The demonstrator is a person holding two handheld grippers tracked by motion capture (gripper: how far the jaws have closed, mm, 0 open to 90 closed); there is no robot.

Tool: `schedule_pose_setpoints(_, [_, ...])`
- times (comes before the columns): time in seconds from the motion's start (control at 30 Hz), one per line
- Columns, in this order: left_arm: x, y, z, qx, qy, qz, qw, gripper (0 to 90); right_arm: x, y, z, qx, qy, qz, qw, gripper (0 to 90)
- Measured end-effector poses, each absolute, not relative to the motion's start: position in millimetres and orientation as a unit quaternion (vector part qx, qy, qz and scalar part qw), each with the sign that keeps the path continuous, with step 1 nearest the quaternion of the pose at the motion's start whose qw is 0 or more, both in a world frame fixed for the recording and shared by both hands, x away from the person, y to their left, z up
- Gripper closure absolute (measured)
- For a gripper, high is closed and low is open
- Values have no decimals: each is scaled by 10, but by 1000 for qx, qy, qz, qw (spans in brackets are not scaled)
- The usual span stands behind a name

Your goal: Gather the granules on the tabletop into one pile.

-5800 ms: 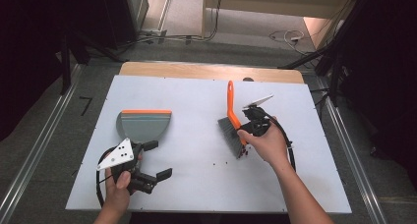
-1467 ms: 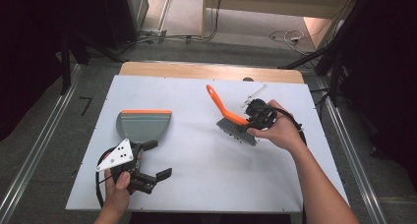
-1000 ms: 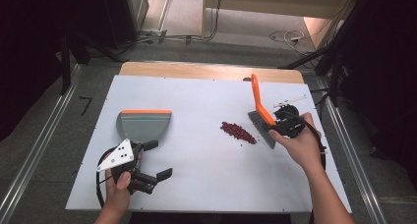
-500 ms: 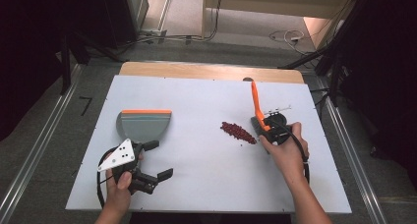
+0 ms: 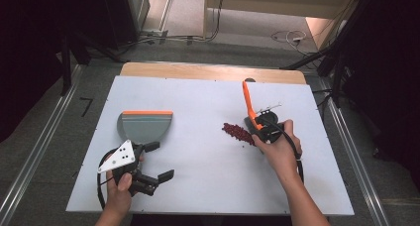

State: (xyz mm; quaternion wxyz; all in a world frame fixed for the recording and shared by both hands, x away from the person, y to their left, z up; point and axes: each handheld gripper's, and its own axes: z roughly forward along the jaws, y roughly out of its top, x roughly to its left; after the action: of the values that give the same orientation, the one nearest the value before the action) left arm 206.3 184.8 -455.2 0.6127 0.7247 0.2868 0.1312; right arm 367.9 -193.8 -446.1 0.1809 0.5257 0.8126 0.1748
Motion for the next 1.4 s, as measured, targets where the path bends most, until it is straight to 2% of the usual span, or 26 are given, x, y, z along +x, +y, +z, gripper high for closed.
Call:
schedule_pose_setpoints(0.3, [2070, 1848, -4556, 726, 287, 131, 611, 9, 3655, -2010, -4349, 511, 818, 184, 189, 685])
schedule_pose_setpoints(0.67, [2067, 1857, -4553, 724, 289, 133, 612, 9, 3545, -2177, -4213, 494, 822, 227, 170, 685])
schedule_pose_setpoints(1.4, [2074, 1875, -4556, 724, 294, 139, 609, 9, 2991, -2888, -4297, 481, 804, 320, 141, 684])
